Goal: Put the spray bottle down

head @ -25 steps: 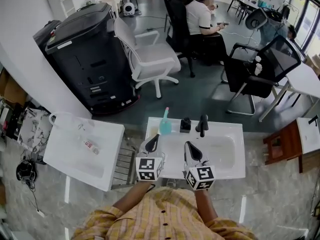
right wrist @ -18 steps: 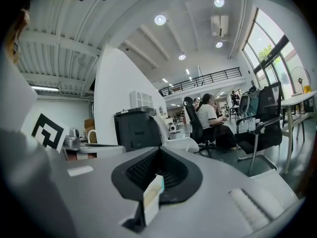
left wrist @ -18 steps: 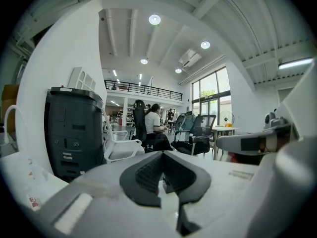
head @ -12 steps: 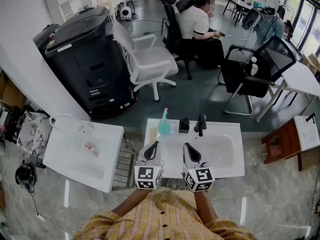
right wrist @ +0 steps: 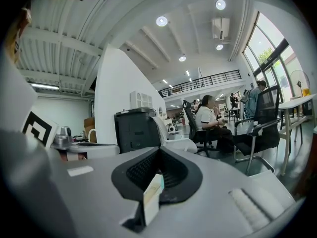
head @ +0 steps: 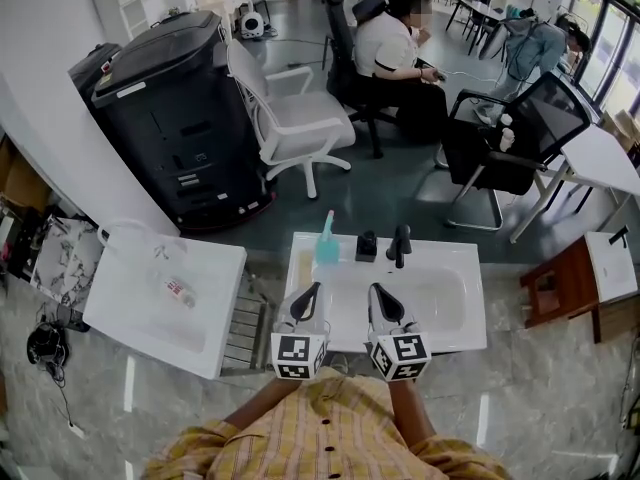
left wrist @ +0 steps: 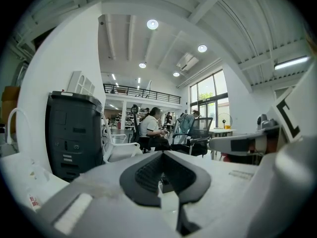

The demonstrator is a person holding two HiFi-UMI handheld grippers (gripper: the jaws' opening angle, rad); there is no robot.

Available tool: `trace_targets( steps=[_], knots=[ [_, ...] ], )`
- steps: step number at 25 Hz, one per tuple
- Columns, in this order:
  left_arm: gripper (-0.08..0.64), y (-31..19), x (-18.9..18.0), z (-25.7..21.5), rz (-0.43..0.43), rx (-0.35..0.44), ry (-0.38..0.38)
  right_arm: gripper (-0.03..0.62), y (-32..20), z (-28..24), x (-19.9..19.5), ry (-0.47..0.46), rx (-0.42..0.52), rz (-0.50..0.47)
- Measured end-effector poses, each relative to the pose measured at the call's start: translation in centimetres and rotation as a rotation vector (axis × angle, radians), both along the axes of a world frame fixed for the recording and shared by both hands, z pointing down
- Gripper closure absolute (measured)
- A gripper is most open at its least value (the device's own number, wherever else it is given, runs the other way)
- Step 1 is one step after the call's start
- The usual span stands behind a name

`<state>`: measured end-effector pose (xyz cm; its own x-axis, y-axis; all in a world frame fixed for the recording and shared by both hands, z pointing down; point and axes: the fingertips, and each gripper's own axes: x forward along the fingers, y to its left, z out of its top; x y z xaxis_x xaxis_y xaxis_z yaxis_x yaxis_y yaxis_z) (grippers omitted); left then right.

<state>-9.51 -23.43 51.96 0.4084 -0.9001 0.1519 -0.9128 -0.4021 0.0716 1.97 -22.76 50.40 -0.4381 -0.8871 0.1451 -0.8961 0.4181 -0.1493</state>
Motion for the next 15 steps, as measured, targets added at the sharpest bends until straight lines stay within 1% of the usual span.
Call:
trace_targets(
  steps=[15],
  knots=[
    [0.561,0.03,0.08,-0.09,0.004,0.004,0.012,0.594,0.19,-0.47,0.43,0.013,0.018,0.018]
  ],
)
